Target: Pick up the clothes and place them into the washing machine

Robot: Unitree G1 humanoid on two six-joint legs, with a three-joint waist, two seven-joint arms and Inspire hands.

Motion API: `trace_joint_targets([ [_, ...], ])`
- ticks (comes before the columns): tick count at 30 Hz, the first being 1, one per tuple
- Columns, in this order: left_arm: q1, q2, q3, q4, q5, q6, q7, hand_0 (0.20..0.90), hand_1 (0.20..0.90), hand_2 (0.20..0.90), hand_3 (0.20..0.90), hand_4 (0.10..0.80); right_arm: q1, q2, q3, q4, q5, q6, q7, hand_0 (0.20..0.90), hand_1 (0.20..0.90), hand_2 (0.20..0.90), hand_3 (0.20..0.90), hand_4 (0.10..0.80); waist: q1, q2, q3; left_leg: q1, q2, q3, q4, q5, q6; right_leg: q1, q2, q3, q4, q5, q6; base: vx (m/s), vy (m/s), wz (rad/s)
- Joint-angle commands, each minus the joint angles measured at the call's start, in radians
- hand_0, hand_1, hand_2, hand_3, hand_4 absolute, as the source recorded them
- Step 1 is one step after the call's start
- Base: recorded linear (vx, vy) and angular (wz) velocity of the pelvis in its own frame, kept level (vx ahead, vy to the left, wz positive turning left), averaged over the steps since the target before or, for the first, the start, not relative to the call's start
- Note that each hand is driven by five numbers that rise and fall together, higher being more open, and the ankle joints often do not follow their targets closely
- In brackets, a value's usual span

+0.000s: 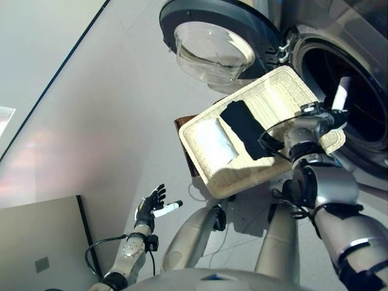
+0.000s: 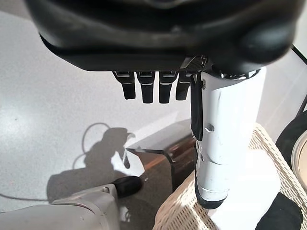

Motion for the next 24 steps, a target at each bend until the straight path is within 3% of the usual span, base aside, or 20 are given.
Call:
trace_joint_targets([
  [1,-0.019,0.048,0.076,0.029,0.026,-0.031,0.024,0.9,0.9,0.9,0.9,0.8,-0.007,-0.061,0.149,-0.038,-0.228,0.076,0.037,0.9,0.9,0.9,0.9,0.8,0.009,-0.028,-0.007,-0.011,0.012,-0.023,0.115,-0.164,-0.077,0.142,0.019,-0.036,-0.258,0.111,-0.029,-0.043,-0.075,-0.01],
  [6,-0.015,0.067,0.14,0.007,0.026,-0.039,0.038,0.9,0.9,0.9,0.9,0.8,0.017,-0.064,0.286,-0.023,-0.478,0.146,-0.005,0.9,0.9,0.9,0.9,0.8,-0.004,-0.075,0.02,-0.026,0.023,-0.032,0.137,-0.157,-0.079,0.143,0.031,-0.053,-0.257,0.119,-0.036,-0.044,-0.074,-0.03],
  [9,-0.011,0.081,0.195,-0.036,0.021,-0.057,0.064,0.9,0.9,0.9,0.9,0.8,0.053,-0.068,0.389,-0.046,-0.686,0.185,-0.047,0.9,0.9,0.9,0.9,0.8,-0.016,-0.116,0.033,-0.039,0.029,-0.044,0.146,-0.149,-0.083,0.144,0.039,-0.069,-0.256,0.123,-0.041,-0.049,-0.097,0.1],
  [10,-0.012,0.087,0.225,-0.057,0.02,-0.07,0.08,0.9,0.9,0.9,0.9,0.8,0.08,-0.063,0.449,-0.072,-0.837,0.211,-0.094,0.9,0.9,0.9,0.9,0.8,-0.022,-0.14,0.04,-0.045,0.033,-0.053,0.149,-0.144,-0.084,0.148,0.044,-0.081,-0.26,0.126,-0.043,-0.037,-0.072,0.19],
  [12,-0.006,0.091,0.242,-0.093,0.024,-0.079,0.089,0.9,0.9,0.9,0.9,0.8,0.111,-0.054,0.493,-0.087,-0.919,0.226,-0.097,0.9,0.9,0.9,0.9,0.8,-0.025,-0.162,0.047,-0.049,0.034,-0.062,0.15,-0.139,-0.085,0.154,0.044,-0.096,-0.263,0.13,-0.044,-0.03,-0.063,0.14],
  [17,0.0,0.098,0.274,-0.147,0.031,-0.09,0.091,0.9,0.9,0.9,0.9,0.8,0.13,-0.028,0.569,-0.063,-1.082,0.274,-0.12,0.9,0.9,0.9,0.9,0.8,-0.02,-0.201,0.056,-0.046,0.035,-0.089,0.14,-0.123,-0.089,0.173,0.044,-0.125,-0.272,0.133,-0.045,-0.016,-0.042,0.17],
  [24,-0.015,0.099,0.316,-0.218,0.022,-0.092,0.102,0.9,0.9,0.9,0.9,0.8,0.096,0.014,0.586,0.04,-1.133,0.321,-0.145,0.9,0.9,0.9,0.9,0.8,0.007,-0.24,0.086,-0.069,0.029,-0.125,0.148,-0.109,-0.092,0.175,0.034,-0.173,-0.261,0.128,-0.048,-0.013,-0.025,0.21],
])
